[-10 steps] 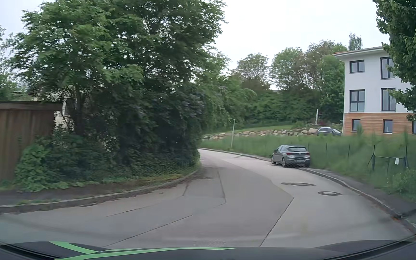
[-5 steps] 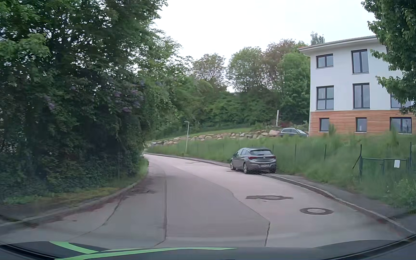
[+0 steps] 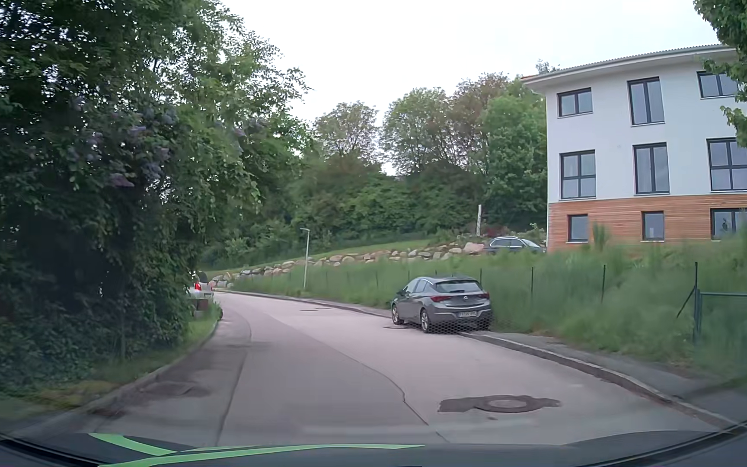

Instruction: Follow the waypoints while adhering to traffic rules and regulations

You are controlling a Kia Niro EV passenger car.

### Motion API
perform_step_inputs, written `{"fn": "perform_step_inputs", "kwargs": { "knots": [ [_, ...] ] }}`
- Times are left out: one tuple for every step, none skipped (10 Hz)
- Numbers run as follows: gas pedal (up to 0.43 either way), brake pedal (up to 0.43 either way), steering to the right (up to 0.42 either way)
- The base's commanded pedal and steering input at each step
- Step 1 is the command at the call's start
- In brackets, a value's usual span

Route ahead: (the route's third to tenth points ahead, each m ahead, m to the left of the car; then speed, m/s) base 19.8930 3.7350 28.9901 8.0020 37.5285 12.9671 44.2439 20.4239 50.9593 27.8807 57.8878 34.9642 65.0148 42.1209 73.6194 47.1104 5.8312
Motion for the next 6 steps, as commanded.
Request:
{"fn": "perform_step_inputs", "kwargs": {
  "knots": [
    [0.24, 0.0, -0.001],
    [0.24, 0.0, -0.002],
    [0.24, 0.0, -0.011],
    [0.24, 0.0, -0.024],
    [0.24, 0.0, -0.04],
    [0.24, 0.0, -0.053]
  ]
}}
